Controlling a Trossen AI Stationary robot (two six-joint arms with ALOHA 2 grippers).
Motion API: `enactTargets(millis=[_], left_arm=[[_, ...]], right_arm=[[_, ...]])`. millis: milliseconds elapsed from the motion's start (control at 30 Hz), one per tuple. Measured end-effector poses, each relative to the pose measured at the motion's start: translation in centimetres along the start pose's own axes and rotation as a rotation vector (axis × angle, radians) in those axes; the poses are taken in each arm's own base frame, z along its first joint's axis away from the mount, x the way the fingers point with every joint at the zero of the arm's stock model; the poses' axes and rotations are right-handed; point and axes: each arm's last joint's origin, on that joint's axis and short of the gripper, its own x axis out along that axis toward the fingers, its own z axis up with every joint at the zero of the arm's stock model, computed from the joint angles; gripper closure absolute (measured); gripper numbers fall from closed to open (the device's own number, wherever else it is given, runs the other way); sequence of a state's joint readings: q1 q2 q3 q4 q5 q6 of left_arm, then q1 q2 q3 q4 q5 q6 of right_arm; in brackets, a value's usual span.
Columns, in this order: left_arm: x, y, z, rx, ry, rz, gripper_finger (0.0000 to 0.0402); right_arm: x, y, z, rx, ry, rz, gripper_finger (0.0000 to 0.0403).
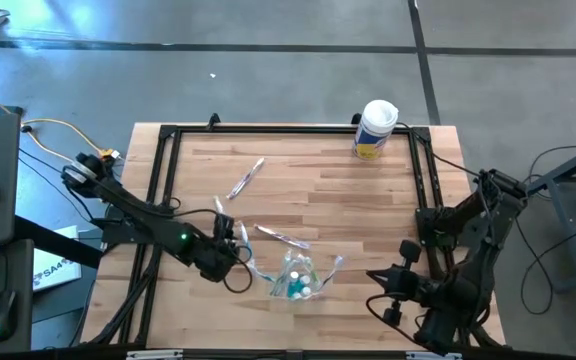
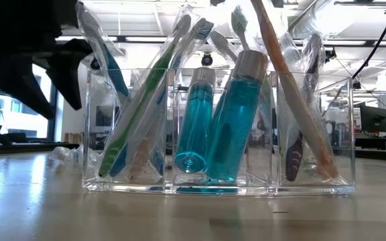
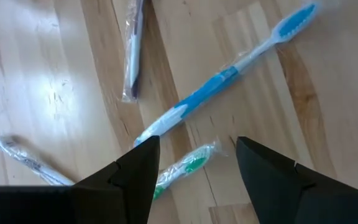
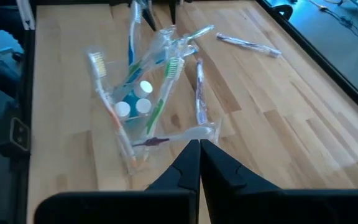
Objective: Pick & Place toothbrushing station
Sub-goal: Put the green toothbrush into the transparent organizer
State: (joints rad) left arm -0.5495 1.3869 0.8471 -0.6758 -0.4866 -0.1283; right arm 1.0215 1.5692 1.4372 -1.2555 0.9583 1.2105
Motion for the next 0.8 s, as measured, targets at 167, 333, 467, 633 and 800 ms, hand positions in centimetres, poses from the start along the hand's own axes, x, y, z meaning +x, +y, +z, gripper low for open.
enactTargets(millis=[167,333,467,633,800], left_arm=[[1.0,1.0,-0.1,-0.047,0.057,-0.037,0.0192],[1.8,2.8,-1.1,-0.102,0.182,-0.045,0.0192],[2.1,4.0,-1.9,-0.085,0.279,-0.068,0.0192],[2.6,5.3,-2.2,-0.061,0.306,-0.077,0.0192],[3.3,6.7,-2.5,-0.064,0.334,-0.087,0.0192]], right_arm=[[-0.4,0.3,-0.2,0.004,-0.005,0.023,0.0401],[-0.5,0.3,-0.3,0.002,-0.005,0.024,0.0401],[-0.4,0.3,-0.3,-0.010,-0.009,0.021,0.0401],[-0.4,0.2,-0.3,-0.018,-0.009,0.018,0.0401],[-0.4,0.2,-0.2,-0.010,-0.012,0.019,0.0401]])
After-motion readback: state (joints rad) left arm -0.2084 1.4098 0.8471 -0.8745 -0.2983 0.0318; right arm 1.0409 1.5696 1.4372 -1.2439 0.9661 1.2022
